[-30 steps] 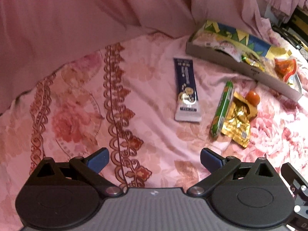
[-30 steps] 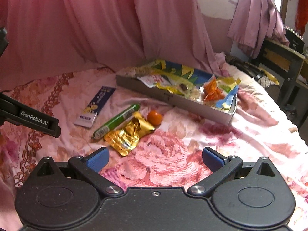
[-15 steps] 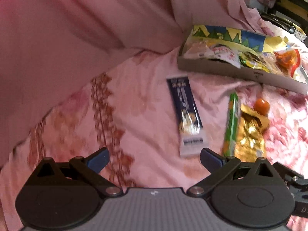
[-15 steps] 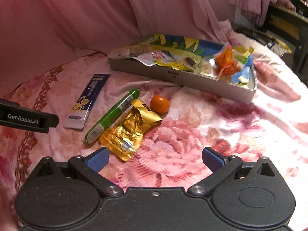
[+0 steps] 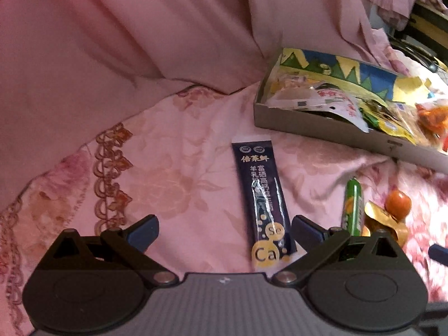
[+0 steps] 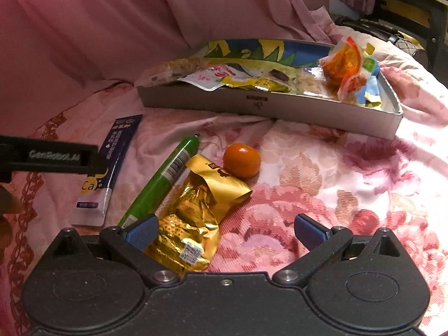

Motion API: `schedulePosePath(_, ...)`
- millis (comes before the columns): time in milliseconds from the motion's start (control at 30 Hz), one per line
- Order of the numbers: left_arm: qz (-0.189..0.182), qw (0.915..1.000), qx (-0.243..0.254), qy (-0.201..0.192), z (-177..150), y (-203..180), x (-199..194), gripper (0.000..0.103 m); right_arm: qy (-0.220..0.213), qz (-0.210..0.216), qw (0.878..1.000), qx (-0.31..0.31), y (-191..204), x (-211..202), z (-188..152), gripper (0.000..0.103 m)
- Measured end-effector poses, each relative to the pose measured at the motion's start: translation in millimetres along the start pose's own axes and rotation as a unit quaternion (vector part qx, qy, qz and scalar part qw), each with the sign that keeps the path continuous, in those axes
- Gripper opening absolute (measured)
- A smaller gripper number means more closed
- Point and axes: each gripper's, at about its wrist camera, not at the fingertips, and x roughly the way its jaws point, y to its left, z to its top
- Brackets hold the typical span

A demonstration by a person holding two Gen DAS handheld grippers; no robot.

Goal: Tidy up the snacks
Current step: 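Grasp the Se Ca milk powder stick with left gripper while right grasps the gold pouch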

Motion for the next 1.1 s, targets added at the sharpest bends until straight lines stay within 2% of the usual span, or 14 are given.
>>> schedulePosePath(267,-0.007,0.9998,-0.016,0.001,5,1,19,0.103,-0.005,0.001,1.0,-0.019,14,14,0,0.102)
schedulePosePath(600,-0.004,0.9999,0.012,0.004,5,-9,26,0.103,-0.013,-0.016,0.999,-0.035,21,19,-1,0.102)
schedulePosePath(867,-0.012,0.9997,0.006,0.019,6,-7,28,0.102,-0.013,-0.019,0.999,-0.037,23,19,-1,0.102)
schedulePosePath(1033,-0.016,0.9995,0.01,0.026,5,-6,24,0.09,-0.002,-0.037,0.999,-0.03,17,14,-4,0.102)
schedulePosePath(1100,-0.024,0.9992,0.021,0.026,5,-7,20,0.078,0.002,-0.042,0.999,-0.023,13,11,-6,0.102)
